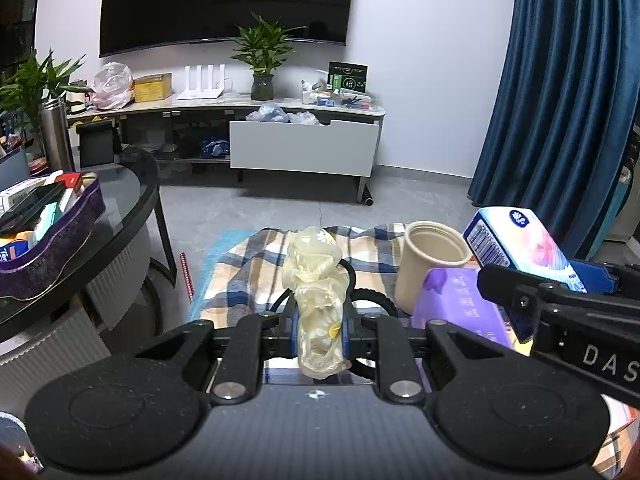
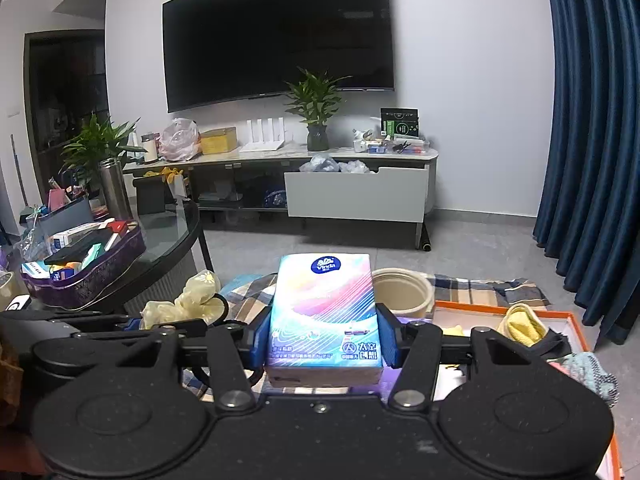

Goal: Organize soft objects
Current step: 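Lift the plastic bag and tissue pack and carry both over the orange-rimmed box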

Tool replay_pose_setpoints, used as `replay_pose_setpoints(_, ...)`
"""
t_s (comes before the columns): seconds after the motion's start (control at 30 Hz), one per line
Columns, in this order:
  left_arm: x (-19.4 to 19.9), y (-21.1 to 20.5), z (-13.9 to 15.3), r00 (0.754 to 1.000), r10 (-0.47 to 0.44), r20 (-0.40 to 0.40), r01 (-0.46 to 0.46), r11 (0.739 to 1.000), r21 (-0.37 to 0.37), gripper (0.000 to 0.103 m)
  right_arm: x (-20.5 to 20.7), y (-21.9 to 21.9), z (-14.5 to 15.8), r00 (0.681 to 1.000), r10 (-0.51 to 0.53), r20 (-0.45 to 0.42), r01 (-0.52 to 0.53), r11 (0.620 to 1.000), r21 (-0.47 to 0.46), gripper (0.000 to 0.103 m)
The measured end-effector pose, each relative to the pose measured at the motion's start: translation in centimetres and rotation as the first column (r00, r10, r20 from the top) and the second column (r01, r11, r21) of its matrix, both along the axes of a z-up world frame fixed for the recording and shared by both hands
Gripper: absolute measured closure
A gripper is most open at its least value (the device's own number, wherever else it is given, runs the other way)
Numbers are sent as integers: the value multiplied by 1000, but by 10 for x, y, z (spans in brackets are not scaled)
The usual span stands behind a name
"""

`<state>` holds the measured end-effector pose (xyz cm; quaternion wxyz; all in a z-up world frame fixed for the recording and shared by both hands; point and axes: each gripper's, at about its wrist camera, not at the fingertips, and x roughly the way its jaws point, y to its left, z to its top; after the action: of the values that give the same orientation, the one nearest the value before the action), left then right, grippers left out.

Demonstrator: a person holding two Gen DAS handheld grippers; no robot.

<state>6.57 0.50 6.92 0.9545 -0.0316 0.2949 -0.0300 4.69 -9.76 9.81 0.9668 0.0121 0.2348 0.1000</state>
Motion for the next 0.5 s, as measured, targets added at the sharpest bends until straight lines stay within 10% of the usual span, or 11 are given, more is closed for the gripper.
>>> replay_pose_setpoints(0.5, 6, -12, 8, 1000, -20, 6, 20, 1000, -7, 83, 5, -21, 11, 1000, -11, 11, 11, 1000, 12, 40)
